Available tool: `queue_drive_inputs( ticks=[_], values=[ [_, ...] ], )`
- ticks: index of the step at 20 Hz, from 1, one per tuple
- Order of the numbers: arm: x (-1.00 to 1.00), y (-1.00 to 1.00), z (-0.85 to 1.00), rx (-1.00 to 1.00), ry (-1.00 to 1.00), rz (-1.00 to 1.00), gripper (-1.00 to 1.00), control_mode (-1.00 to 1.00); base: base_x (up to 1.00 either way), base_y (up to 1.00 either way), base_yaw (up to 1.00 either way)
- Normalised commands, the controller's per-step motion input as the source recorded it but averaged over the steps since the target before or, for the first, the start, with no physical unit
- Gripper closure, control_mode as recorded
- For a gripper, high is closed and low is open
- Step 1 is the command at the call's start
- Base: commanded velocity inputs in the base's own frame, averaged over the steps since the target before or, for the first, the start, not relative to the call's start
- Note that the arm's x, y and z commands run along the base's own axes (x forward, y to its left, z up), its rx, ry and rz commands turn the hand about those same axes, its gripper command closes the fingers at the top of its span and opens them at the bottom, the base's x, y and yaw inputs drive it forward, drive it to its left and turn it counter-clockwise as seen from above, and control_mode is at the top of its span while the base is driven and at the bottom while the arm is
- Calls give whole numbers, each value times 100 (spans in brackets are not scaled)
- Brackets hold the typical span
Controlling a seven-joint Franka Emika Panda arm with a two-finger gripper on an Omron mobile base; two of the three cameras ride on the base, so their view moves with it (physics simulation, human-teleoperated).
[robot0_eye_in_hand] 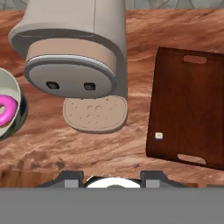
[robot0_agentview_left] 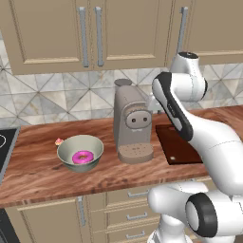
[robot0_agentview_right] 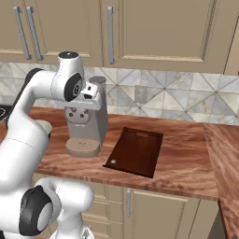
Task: Place the bowl with donut and the cupcake onto the tray.
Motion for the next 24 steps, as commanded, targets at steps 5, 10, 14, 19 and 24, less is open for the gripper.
queue_drive_inputs(
  ticks=[5,10,14,19,24],
  values=[
    [-8,25,-3,0,2,-5,-100,-100,0,0,0],
    [-28,53,-7,3,6,-10,-100,-100,0,0,0],
    [-26,38,-18,13,9,-12,-100,-100,0,0,0],
    [-2,41,-36,11,6,-9,-100,-100,0,0,0],
    [-4,46,-20,0,8,0,-100,-100,0,0,0]
  ],
)
